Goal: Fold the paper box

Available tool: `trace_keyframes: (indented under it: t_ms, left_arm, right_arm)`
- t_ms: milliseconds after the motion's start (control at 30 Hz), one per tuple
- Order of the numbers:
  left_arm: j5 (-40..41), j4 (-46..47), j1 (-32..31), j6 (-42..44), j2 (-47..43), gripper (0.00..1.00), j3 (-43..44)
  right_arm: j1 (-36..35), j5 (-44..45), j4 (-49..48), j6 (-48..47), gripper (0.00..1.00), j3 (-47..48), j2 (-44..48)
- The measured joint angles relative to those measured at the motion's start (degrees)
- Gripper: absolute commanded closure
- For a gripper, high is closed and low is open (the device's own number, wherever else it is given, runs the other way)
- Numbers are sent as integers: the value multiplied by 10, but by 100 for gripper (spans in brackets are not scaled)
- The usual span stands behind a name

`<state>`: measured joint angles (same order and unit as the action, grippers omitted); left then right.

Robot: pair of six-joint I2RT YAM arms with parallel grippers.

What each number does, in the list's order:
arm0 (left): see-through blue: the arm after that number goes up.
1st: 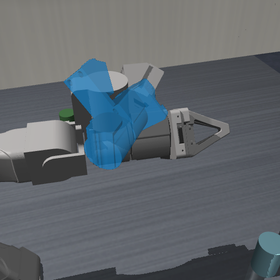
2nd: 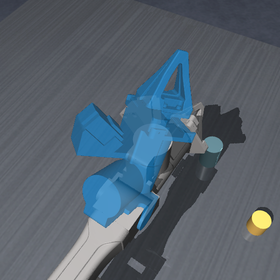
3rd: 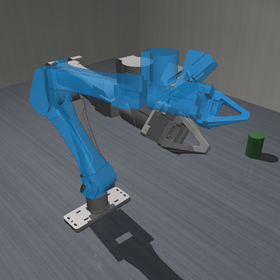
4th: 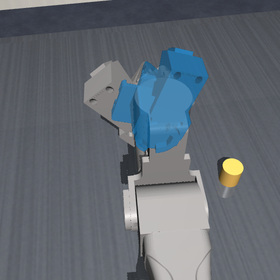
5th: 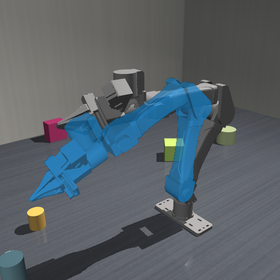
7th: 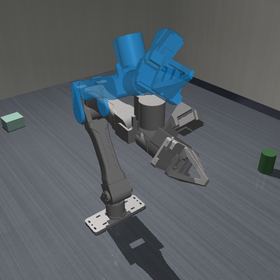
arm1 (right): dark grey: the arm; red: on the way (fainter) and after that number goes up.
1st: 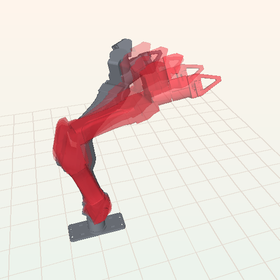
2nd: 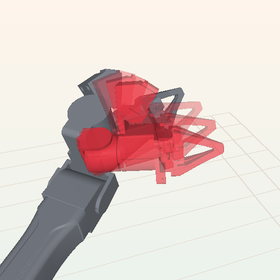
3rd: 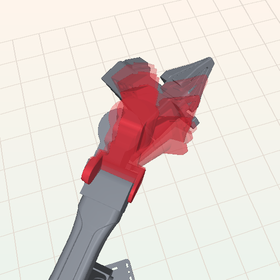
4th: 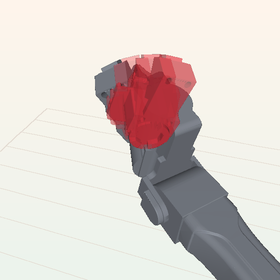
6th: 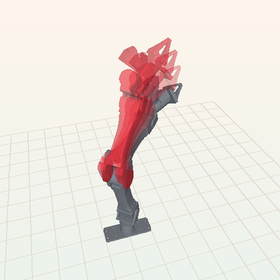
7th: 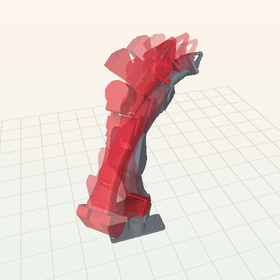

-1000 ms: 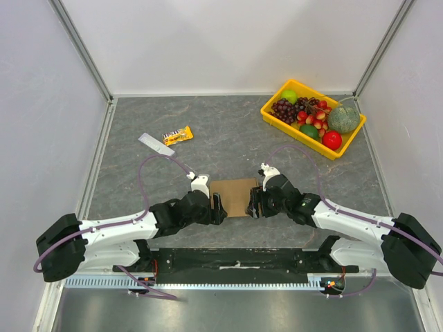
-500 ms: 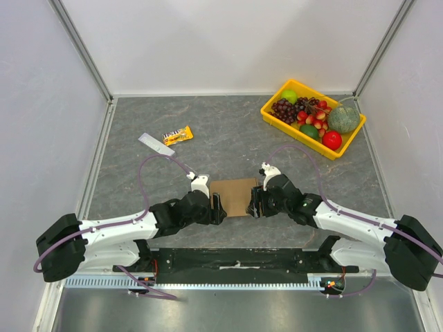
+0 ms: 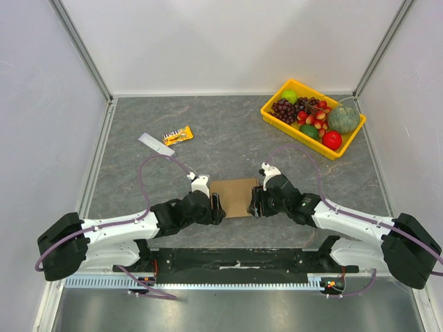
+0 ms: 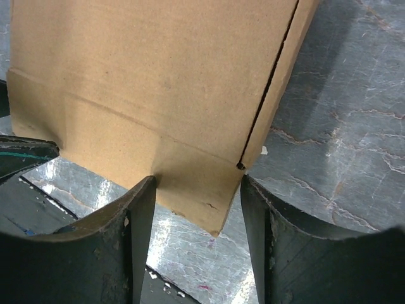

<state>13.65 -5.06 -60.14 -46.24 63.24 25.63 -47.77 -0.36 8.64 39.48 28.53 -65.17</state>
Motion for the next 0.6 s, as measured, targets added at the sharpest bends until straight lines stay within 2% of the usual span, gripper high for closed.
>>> trace_keyframes:
  t_ms: [600]
  left_arm:
    - [13,32,0,5,17,36,-14]
  right_arm:
    - [0,8,-43,5,43,-17,-24]
